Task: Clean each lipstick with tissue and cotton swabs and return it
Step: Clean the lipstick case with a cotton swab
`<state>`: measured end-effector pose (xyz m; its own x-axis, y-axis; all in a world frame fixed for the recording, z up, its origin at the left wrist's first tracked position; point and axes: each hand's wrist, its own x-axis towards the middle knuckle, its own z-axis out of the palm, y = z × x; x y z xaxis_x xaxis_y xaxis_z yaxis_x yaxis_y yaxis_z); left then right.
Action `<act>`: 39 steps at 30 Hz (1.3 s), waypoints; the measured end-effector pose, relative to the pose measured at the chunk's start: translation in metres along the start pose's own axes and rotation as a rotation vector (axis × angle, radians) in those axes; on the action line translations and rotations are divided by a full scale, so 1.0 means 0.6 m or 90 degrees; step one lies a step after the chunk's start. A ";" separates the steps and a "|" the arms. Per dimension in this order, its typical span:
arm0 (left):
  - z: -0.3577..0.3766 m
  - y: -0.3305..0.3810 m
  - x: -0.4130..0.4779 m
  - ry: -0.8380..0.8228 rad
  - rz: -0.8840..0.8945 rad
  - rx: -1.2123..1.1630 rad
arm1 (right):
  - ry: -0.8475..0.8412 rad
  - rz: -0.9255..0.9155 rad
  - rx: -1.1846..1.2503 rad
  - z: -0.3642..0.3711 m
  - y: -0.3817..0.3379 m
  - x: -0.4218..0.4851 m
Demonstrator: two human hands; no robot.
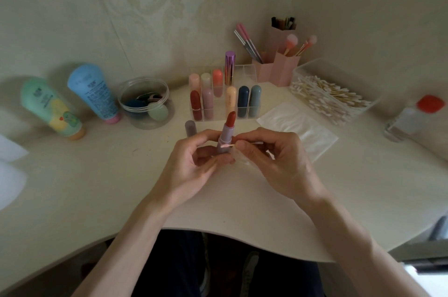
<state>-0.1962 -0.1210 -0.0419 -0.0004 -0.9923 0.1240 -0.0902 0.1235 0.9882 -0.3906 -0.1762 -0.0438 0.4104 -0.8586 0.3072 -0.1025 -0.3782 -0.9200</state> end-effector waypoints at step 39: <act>0.002 0.004 0.003 0.028 0.000 0.011 | 0.047 -0.022 -0.014 0.005 -0.005 0.000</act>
<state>-0.1974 -0.1223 -0.0396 0.0433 -0.9907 0.1287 -0.1071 0.1235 0.9865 -0.3873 -0.1742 -0.0420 0.3460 -0.8680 0.3561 -0.1103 -0.4145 -0.9033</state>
